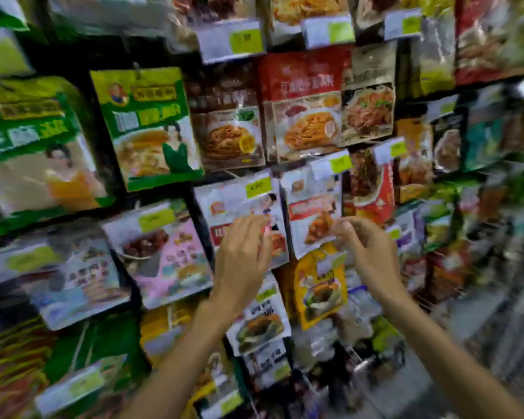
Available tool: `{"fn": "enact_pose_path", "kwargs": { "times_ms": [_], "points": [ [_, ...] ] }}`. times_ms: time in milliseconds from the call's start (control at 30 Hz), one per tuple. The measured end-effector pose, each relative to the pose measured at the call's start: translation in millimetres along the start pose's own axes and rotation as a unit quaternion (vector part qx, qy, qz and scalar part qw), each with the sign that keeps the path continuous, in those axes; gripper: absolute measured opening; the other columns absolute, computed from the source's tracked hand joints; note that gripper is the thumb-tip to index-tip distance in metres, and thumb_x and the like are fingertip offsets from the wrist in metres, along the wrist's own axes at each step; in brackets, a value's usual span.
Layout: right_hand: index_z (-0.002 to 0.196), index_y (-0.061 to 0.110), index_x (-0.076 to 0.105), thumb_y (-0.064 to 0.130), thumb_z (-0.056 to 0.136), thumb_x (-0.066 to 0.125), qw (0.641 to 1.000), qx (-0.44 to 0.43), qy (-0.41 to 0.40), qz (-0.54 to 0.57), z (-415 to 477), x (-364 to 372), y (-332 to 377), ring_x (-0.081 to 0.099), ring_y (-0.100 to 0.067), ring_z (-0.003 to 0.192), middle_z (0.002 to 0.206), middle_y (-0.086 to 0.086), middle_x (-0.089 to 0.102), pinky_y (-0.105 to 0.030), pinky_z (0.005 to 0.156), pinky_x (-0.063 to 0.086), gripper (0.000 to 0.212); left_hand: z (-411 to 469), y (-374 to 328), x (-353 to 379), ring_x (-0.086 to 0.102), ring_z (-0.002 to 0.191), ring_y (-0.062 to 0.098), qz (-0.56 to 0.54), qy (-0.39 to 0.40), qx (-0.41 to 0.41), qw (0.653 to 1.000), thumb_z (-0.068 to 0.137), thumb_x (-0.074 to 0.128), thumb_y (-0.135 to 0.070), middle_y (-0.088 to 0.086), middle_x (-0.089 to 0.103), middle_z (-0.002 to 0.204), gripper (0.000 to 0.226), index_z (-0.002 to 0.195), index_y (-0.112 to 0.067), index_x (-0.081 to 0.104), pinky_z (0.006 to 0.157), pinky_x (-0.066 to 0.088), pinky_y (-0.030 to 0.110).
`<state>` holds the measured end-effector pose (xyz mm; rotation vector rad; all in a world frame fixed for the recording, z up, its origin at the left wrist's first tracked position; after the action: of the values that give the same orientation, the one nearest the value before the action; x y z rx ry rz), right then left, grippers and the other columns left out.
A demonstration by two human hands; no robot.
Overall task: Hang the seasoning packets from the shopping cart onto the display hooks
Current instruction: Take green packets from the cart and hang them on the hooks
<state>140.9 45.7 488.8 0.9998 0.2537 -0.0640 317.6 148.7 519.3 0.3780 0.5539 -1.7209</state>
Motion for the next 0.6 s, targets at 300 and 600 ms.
{"fn": "enact_pose_path", "kwargs": {
  "times_ms": [300, 600],
  "points": [
    [0.083, 0.002, 0.064, 0.012, 0.099, 0.050, 0.936, 0.320, -0.080, -0.122, -188.8, -132.2, -199.7, 0.061, -0.014, 0.069, 0.075, -0.010, 0.065, -0.026, 0.066, 0.044, 0.024, -154.5, -141.0, 217.2, 0.062, 0.077, 0.028, -0.258, 0.332, -0.236, 0.876, 0.098, 0.049, -0.010, 0.021, 0.069, 0.087, 0.021, 0.101, 0.002, 0.066, 0.071, 0.038, 0.037],
    [0.076, 0.000, 0.061, 0.015, 0.100, 0.046, 0.789, 0.548, -0.190, -0.203, -325.4, -174.2, -314.7, 0.057, -0.031, 0.066, 0.071, -0.017, 0.063, -0.037, 0.059, 0.037, 0.032, -241.4, -157.7, 350.8, 0.058, 0.102, 0.031, -0.220, 0.494, -0.126, 0.831, 0.098, 0.048, -0.013, 0.017, 0.063, 0.108, 0.028, 0.121, 0.000, 0.057, 0.082, 0.042, 0.037]
  ]
}}
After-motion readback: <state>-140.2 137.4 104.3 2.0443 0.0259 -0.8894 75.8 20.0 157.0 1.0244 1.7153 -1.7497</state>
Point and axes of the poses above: each hand's wrist, its own z-axis towards the middle knuckle, its own x-axis out of the palm, y = z × x, the point moved 2 cm from there along z, towards the middle knuckle
